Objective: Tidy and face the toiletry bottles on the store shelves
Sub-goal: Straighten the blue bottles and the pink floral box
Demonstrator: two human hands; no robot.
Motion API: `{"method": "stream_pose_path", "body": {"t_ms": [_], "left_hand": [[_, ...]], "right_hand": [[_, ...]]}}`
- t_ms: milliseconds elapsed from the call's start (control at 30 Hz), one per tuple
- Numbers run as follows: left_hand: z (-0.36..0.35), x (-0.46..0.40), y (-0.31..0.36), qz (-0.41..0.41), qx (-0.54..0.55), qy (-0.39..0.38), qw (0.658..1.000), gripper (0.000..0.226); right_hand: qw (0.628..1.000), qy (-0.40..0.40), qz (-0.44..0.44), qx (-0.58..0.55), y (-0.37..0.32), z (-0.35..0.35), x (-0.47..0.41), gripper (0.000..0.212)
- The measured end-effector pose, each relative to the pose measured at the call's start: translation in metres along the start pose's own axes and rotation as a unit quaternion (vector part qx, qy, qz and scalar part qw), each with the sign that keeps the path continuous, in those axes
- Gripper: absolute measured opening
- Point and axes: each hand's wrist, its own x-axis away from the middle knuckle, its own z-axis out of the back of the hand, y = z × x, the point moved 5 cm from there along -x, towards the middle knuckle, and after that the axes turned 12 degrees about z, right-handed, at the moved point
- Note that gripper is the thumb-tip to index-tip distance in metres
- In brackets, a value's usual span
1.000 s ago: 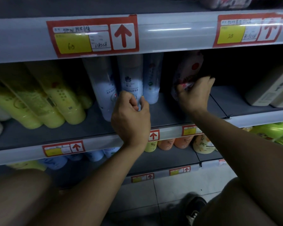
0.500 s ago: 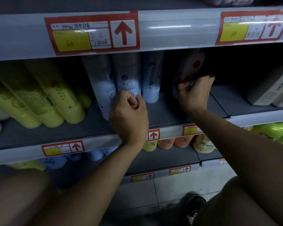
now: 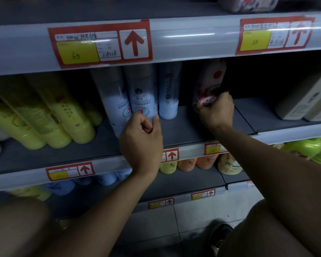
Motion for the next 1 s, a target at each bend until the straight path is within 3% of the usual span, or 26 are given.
{"method": "stream_pose_path", "body": {"t_ms": [1000], "left_hand": [[0.018, 0.013, 0.006, -0.03, -0.019, -0.036, 0.999, 0.043]], "right_hand": [[0.997, -0.076, 0.005, 0.028, -0.007, -0.008, -0.002, 0.087]]}}
